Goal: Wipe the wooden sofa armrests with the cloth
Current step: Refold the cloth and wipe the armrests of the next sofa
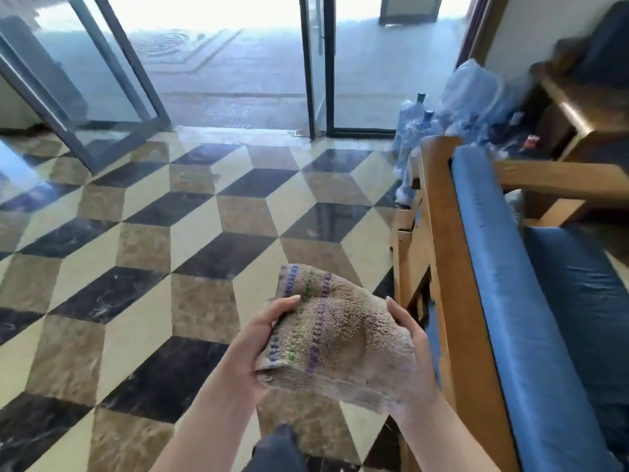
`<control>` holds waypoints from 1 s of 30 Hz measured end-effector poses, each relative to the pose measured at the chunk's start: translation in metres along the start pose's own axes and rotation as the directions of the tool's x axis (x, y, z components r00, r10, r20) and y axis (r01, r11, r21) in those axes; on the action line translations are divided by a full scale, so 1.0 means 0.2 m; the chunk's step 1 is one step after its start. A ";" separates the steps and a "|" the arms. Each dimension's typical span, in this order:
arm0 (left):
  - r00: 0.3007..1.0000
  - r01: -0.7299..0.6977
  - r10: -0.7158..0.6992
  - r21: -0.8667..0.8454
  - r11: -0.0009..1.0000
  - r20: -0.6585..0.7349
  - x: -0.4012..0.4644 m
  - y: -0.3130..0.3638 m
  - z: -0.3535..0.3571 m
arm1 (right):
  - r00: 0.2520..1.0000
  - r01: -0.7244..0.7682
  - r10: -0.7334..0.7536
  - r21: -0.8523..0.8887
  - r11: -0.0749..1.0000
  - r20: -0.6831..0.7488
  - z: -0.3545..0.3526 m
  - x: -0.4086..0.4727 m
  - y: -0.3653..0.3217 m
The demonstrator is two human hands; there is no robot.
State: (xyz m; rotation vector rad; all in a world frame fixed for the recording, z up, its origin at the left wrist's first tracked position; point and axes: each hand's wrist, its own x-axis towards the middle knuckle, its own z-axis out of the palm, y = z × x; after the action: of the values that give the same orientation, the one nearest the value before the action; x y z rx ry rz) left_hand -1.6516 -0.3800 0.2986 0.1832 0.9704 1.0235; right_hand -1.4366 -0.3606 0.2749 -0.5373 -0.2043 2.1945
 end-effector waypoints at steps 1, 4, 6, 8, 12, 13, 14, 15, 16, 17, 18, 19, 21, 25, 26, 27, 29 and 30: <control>0.999 0.014 -0.013 0.031 0.999 -0.036 0.13 0.08 0.04 | 0.999 0.028 -0.028 -0.008 1.000 -0.041 -0.03 0.09 -0.06; 0.996 0.087 -0.088 0.102 0.991 0.006 0.44 0.26 0.08 | 0.990 0.075 -0.087 -0.103 0.992 -0.113 0.00 0.29 -0.26; 0.993 0.106 -0.114 0.177 0.979 0.036 0.67 0.40 0.14 | 0.980 0.096 -0.124 -0.175 0.980 -0.154 0.01 0.49 -0.41; 0.990 0.083 -0.106 0.228 0.970 0.092 0.94 0.59 0.20 | 0.986 0.100 -0.125 -0.205 0.974 -0.113 0.06 0.70 -0.56; 0.969 0.038 -0.115 0.329 0.944 0.220 1.34 0.92 0.31 | 0.982 0.072 -0.110 -0.236 0.969 -0.152 0.15 1.07 -0.85; 0.970 0.030 -0.111 0.351 0.936 0.214 1.43 1.00 0.35 | 0.984 0.078 -0.113 -0.233 0.969 -0.140 0.16 1.16 -0.92; 0.972 0.032 -0.115 0.370 0.928 0.206 1.52 1.07 0.38 | 0.982 0.097 -0.130 -0.220 0.971 -0.140 0.17 1.23 -1.00; 0.969 0.044 -0.133 0.389 0.920 0.206 1.64 1.15 0.43 | 0.978 0.119 -0.155 -0.233 0.965 -0.140 0.20 1.32 -1.09; 0.968 0.040 -0.135 0.400 0.916 0.212 1.71 1.21 0.49 | 0.973 0.114 -0.161 -0.262 0.958 -0.165 0.21 1.38 -1.16; 0.967 0.049 -0.146 0.413 0.910 0.207 1.80 1.26 0.54 | 0.966 0.112 -0.164 -0.247 0.963 -0.200 0.20 1.43 -1.22; 0.963 0.070 -0.174 0.431 0.900 0.207 1.94 1.32 0.60 | 0.966 0.156 -0.194 -0.212 0.965 -0.173 0.15 1.52 -1.32; 0.964 0.077 -0.181 0.444 0.893 0.197 2.00 1.36 0.65 | 0.956 0.197 -0.236 -0.209 0.958 -0.177 0.14 1.56 -1.37; 0.959 0.098 -0.210 0.473 0.876 0.192 2.26 1.46 0.77 | 0.923 0.247 -0.300 -0.226 0.942 -0.241 0.06 1.73 -1.55; 0.964 0.114 -0.223 0.540 0.834 0.141 2.72 1.62 1.04 | 0.893 0.258 -0.317 -0.213 0.942 -0.321 -0.07 2.04 -1.89; 0.963 0.133 -0.237 0.542 0.830 0.127 2.84 1.65 1.10 | 0.889 0.272 -0.323 -0.191 0.943 -0.324 -0.10 2.12 -1.97; 0.962 0.161 -0.255 0.552 0.818 0.098 2.95 1.68 1.17 | 0.880 0.269 -0.313 -0.167 0.948 -0.356 -0.12 2.19 -2.06; 0.959 0.218 -0.283 0.559 0.800 0.031 3.14 1.72 1.30 | 0.862 0.241 -0.263 -0.107 0.965 -0.433 -0.15 2.32 -2.22; 0.959 0.229 -0.285 0.568 0.790 0.010 3.21 1.73 1.35 | 0.851 0.226 -0.235 -0.078 0.971 -0.470 -0.16 2.38 -2.28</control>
State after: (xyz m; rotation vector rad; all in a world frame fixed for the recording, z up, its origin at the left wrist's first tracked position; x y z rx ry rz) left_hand -1.5646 0.3922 0.2626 0.5711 1.1560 0.4460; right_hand -1.3620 0.2937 0.2475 -0.9935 -0.0216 1.7645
